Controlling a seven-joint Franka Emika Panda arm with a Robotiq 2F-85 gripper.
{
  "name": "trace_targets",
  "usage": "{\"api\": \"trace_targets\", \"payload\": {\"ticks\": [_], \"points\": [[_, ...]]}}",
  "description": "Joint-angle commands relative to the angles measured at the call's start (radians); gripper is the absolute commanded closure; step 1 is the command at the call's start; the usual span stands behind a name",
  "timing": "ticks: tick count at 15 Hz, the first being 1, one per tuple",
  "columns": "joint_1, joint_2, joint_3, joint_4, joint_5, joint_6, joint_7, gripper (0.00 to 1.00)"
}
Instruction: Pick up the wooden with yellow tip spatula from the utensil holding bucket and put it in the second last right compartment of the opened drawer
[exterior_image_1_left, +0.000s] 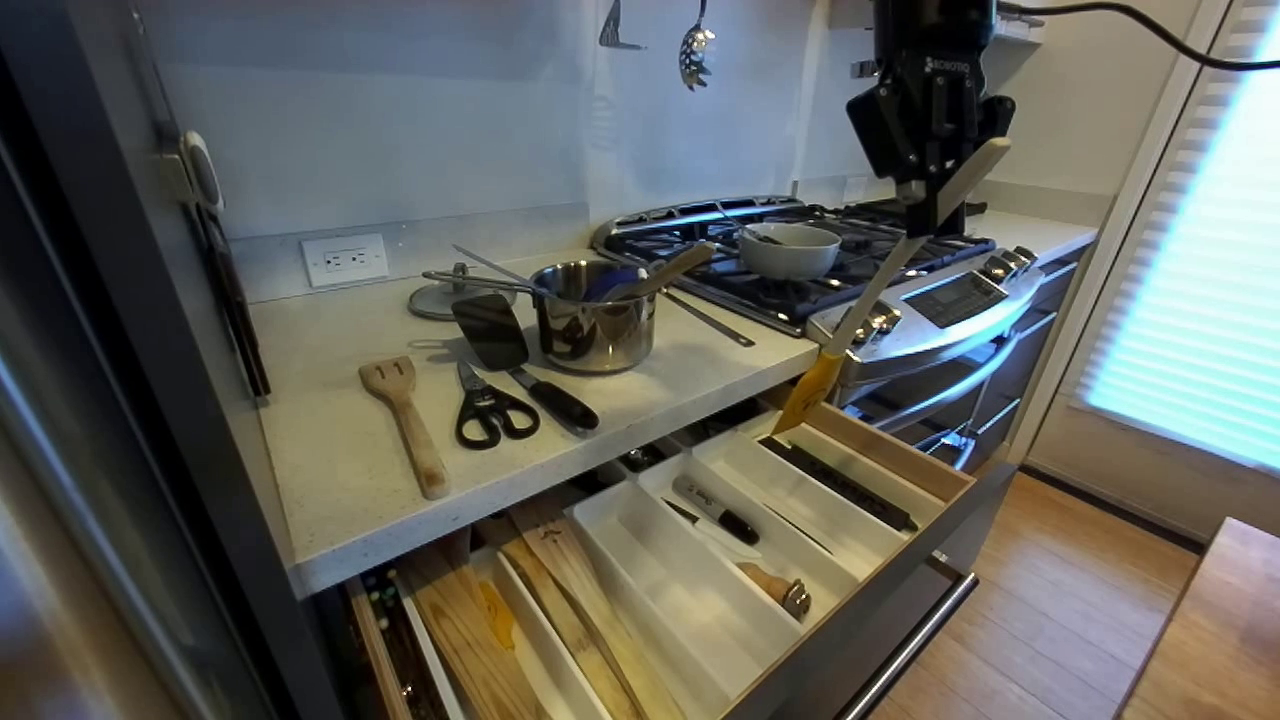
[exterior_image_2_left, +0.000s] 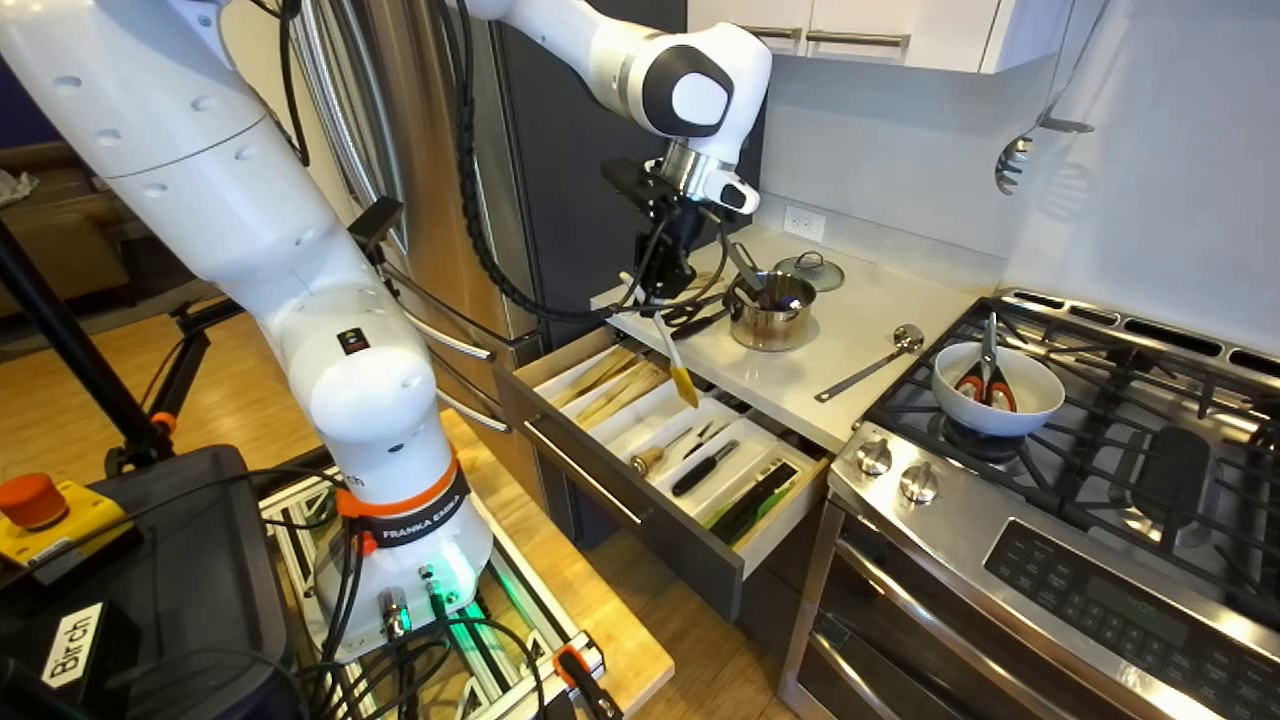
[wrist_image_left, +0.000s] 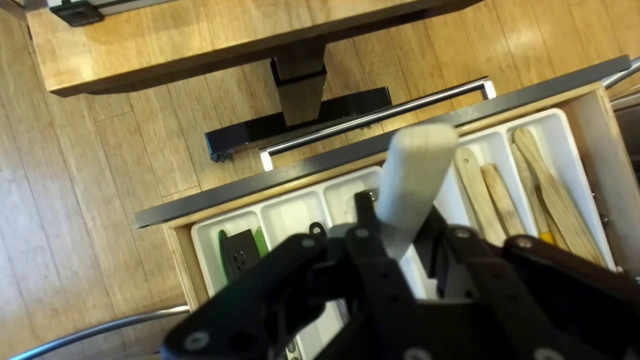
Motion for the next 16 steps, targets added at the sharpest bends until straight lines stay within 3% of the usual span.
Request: {"api": "trace_targets", "payload": {"ticks": [1, 5, 10, 13, 14, 16], "points": [[0.007, -0.002, 0.018, -0.031, -0.067, 0.107, 0.029, 0.94], [0.006, -0.018, 0.03, -0.129, -0.156, 0.297, 0.027, 0.94], [-0.002, -0.015, 0.016, -0.226, -0.149, 0.417, 0.032, 0.94], [-0.012, -0.008, 0.017, -0.267, -0.153, 0.551, 0.074, 0.94], [-0.001, 0.004, 0.016, -0.232, -0.137, 0.481, 0.04, 0.77], [-0.004, 0.005, 0.016, -0.248, -0.137, 0.526, 0.053, 0.77]]}}
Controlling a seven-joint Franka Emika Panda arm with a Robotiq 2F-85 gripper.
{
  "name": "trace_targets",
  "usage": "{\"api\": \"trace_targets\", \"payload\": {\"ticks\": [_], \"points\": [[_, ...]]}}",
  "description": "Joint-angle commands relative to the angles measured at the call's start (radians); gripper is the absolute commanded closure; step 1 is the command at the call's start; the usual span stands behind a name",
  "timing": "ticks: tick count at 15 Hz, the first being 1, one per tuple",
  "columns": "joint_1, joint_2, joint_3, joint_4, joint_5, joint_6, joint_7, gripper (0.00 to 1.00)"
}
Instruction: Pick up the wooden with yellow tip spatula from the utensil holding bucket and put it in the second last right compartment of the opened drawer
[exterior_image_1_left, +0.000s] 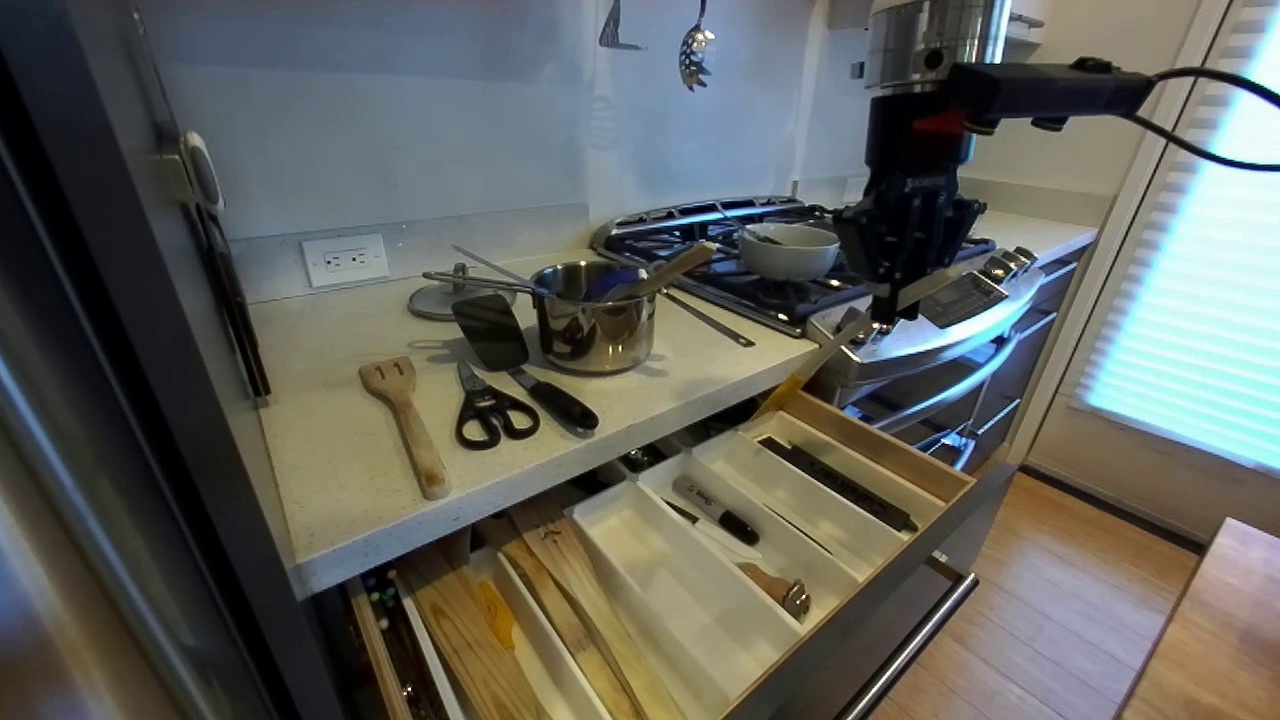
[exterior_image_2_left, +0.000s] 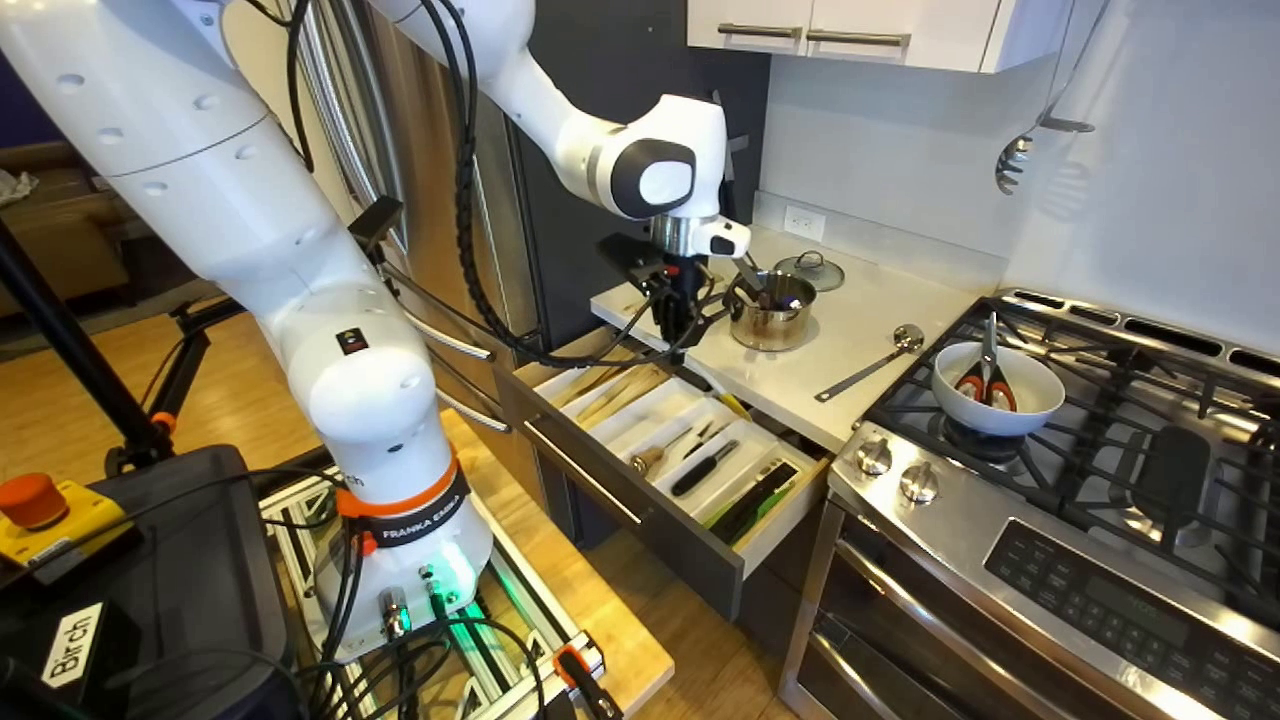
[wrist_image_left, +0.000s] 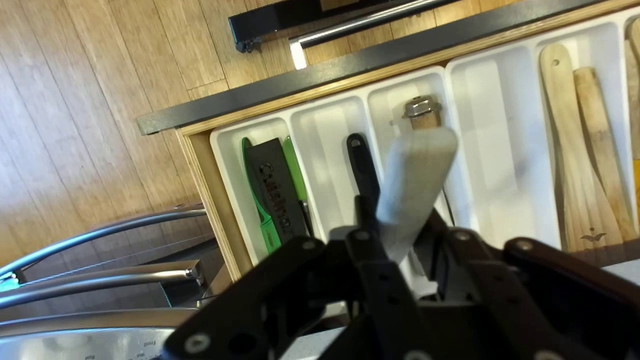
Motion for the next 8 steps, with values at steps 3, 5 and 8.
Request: {"api": "trace_targets", "payload": {"ticks": [3, 5, 8], "points": [[-0.001, -0.004, 0.002, -0.015, -0.019, 0.022, 0.023, 0.94], [-0.003, -0.009, 0.004, -0.039, -0.022, 0.054, 0.035, 0.94], [-0.005, -0.007, 0.006, -0.062, -0.025, 0.077, 0.046, 0.94]]}}
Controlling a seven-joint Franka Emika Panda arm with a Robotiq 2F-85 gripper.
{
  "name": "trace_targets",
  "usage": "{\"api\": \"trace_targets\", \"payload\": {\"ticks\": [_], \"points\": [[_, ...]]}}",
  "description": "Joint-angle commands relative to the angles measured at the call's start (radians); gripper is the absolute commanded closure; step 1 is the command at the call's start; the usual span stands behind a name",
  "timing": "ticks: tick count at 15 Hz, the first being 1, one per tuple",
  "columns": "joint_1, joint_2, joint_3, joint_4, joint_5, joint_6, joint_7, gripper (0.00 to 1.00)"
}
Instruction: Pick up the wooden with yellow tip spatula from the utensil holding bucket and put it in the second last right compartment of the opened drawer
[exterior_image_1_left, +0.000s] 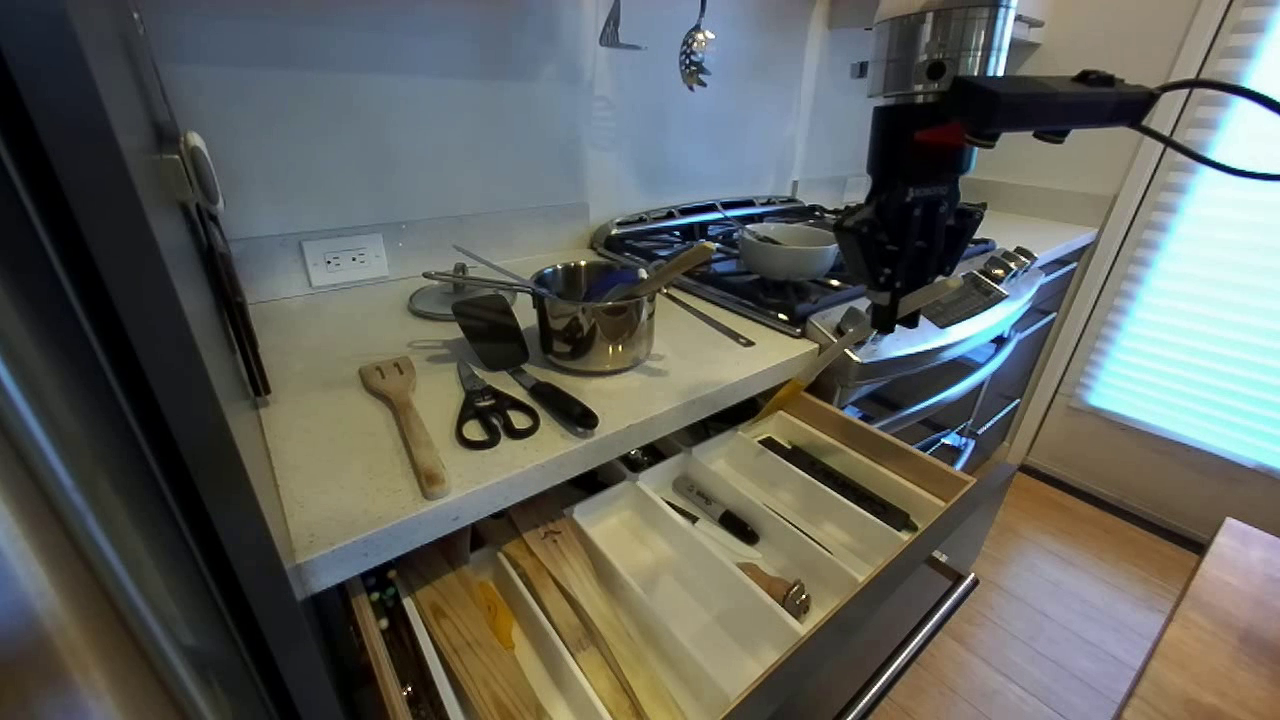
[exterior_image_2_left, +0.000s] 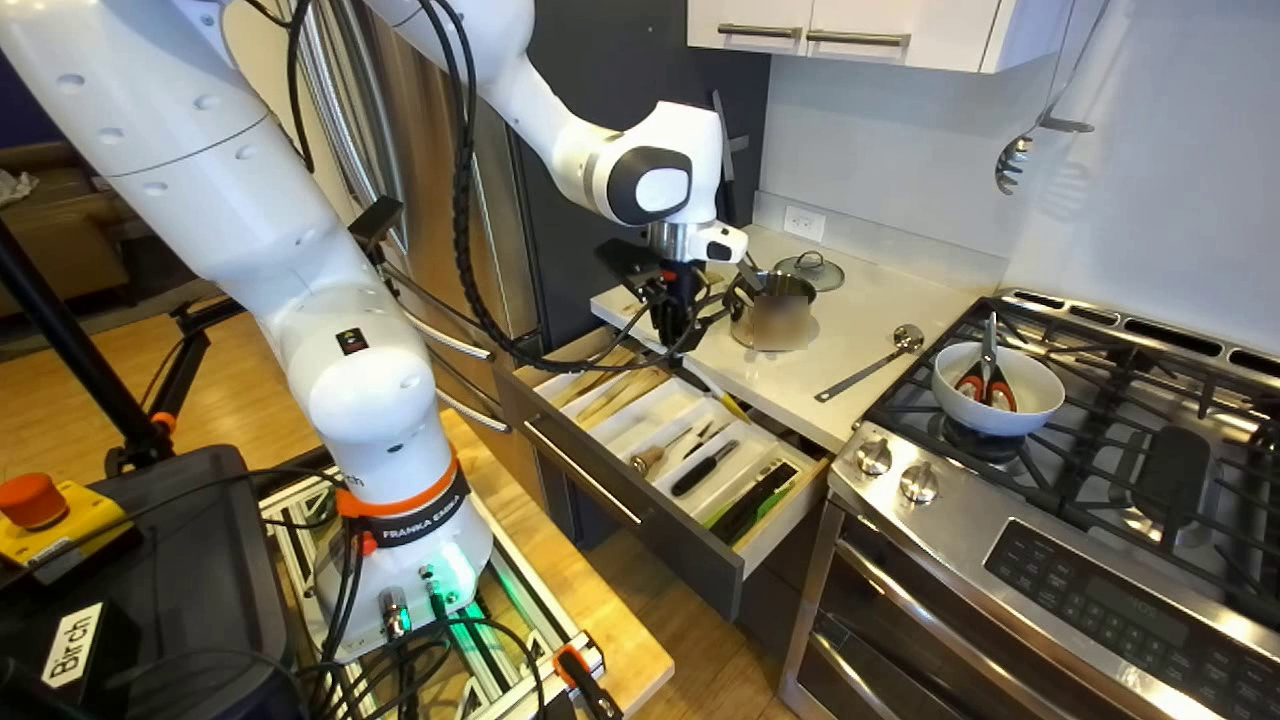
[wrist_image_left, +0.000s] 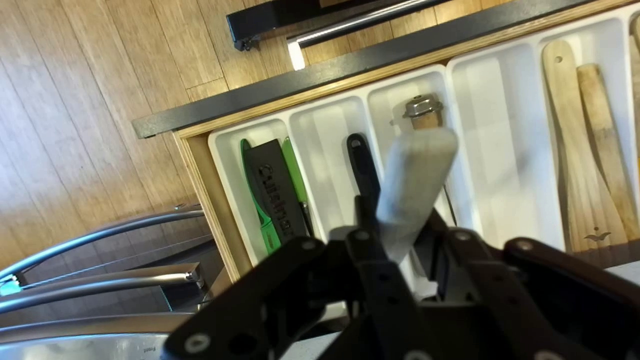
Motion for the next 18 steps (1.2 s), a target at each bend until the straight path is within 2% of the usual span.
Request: {"api": "trace_targets", "payload": {"ticks": [1, 2, 7, 8, 14, 18], "points": [[-0.003, -0.012, 0.002, -0.041, -0.017, 0.046, 0.029, 0.94], [0.003, 0.0, -0.003, -0.016, -0.001, 0.017, 0.006, 0.77], [0.003, 0.0, -0.003, -0.021, -0.001, 0.023, 0.009, 0.77], [0.003, 0.0, -0.003, -0.021, -0.001, 0.023, 0.009, 0.94], [0.01, 0.025, -0.002, -0.08, 0.007, 0.137, -0.002, 0.94], [-0.006, 0.107, 0.021, -0.088, -0.08, 0.288, 0.041, 0.94]]}}
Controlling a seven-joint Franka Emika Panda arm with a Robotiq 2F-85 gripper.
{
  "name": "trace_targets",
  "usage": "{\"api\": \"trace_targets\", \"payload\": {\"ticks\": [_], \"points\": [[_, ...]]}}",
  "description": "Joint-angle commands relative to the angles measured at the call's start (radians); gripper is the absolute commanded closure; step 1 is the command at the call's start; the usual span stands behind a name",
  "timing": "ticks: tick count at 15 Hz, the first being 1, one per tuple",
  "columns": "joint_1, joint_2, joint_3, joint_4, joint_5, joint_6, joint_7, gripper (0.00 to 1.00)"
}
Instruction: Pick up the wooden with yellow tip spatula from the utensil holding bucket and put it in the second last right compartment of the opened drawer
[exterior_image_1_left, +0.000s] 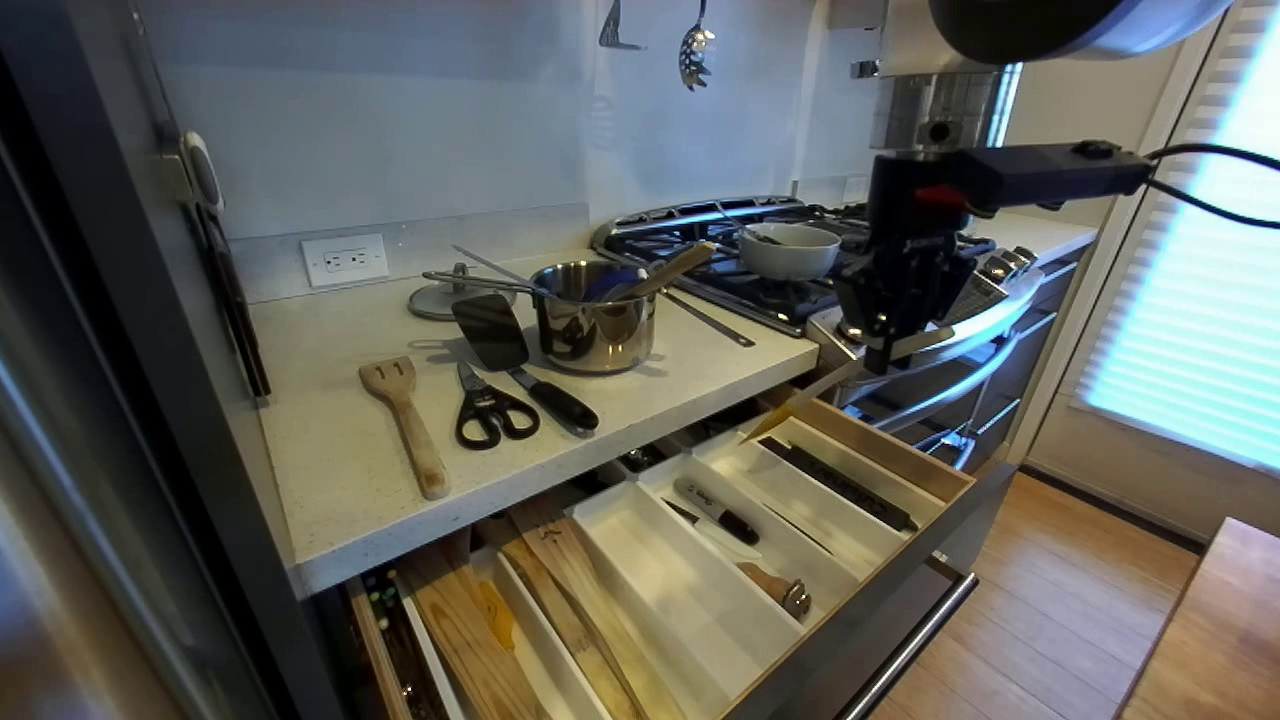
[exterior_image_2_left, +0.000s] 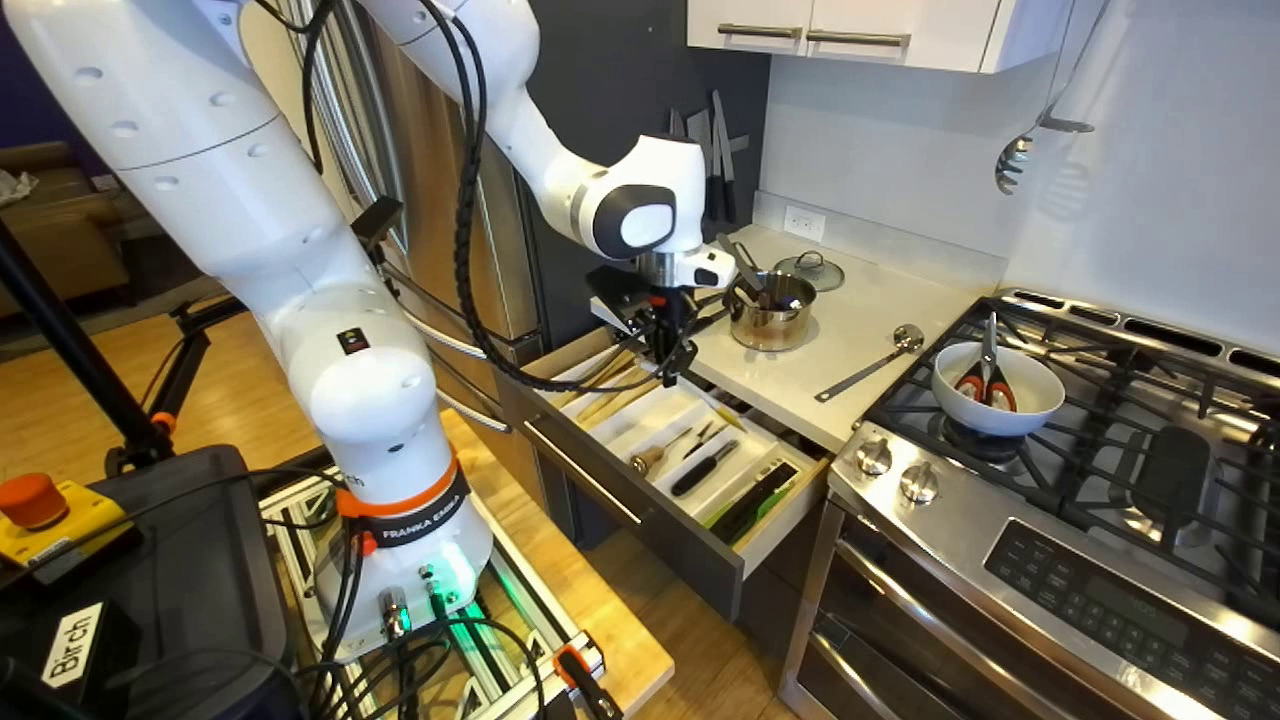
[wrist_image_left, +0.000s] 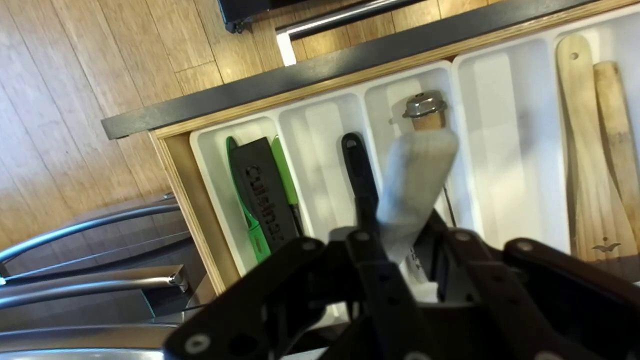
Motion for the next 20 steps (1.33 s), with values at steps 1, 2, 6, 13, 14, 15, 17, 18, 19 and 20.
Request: {"api": "trace_targets", "payload": {"ticks": [1, 2, 6, 13, 14, 15, 17, 18, 19, 20], "points": [[-0.025, 0.076, 0.026, -0.005, -0.129, 0.153, 0.066, 0.94], [-0.033, 0.091, 0.032, -0.005, -0.186, 0.191, 0.095, 0.94], [-0.025, 0.156, 0.048, -0.004, -0.378, 0.285, 0.188, 0.94], [-0.048, 0.198, 0.034, 0.014, -0.859, 0.273, 0.606, 0.94], [-0.047, 0.205, 0.035, 0.012, -0.904, 0.271, 0.659, 0.94], [-0.044, 0.224, 0.037, 0.008, -0.921, 0.283, 0.692, 0.94], [-0.039, 0.246, 0.038, 0.004, -0.986, 0.285, 0.798, 0.94], [-0.038, 0.256, 0.036, 0.002, -1.014, 0.283, 0.84, 0.94], [-0.038, 0.269, 0.033, 0.005, -1.039, 0.287, 0.879, 0.94], [-0.038, 0.284, 0.031, 0.009, -1.063, 0.289, 0.92, 0.94]]}}
